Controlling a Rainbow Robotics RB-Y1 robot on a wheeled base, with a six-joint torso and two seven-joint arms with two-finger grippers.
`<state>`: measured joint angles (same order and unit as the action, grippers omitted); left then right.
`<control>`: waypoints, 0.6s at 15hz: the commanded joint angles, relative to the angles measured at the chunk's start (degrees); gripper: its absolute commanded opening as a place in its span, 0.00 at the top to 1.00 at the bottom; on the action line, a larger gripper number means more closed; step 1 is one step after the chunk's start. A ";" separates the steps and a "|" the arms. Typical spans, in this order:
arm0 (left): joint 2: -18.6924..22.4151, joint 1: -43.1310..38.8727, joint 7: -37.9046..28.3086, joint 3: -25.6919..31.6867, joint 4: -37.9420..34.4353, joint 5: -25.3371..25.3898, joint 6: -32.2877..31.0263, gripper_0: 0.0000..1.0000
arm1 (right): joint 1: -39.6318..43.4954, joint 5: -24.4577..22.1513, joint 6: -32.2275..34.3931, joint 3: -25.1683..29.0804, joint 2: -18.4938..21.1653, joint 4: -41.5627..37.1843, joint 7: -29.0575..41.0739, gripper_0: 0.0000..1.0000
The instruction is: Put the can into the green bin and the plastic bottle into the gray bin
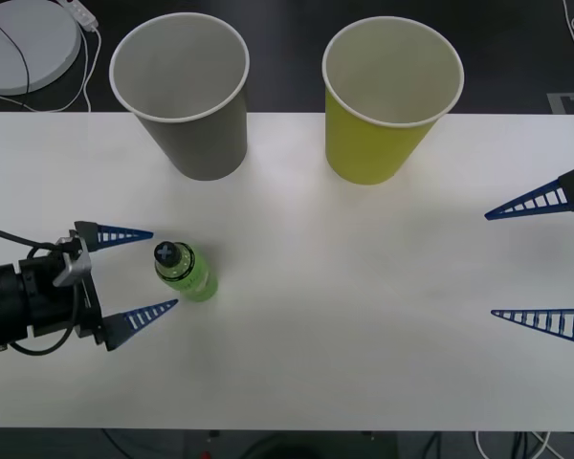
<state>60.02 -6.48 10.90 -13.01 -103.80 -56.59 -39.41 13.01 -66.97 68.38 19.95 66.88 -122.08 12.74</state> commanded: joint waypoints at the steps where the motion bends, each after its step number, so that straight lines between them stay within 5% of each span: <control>1: -2.19 0.42 -1.15 0.00 0.00 -2.74 0.65 0.00 | 0.00 0.00 0.00 0.00 0.00 0.00 0.00 0.00; 9: -3.94 4.81 -3.08 -5.19 1.59 -3.09 4.95 0.00 | 0.00 0.00 0.00 0.00 0.00 0.00 0.00 0.00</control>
<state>56.35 -1.99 8.02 -17.38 -102.21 -59.73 -35.31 13.01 -66.97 68.38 19.95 66.88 -122.08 12.74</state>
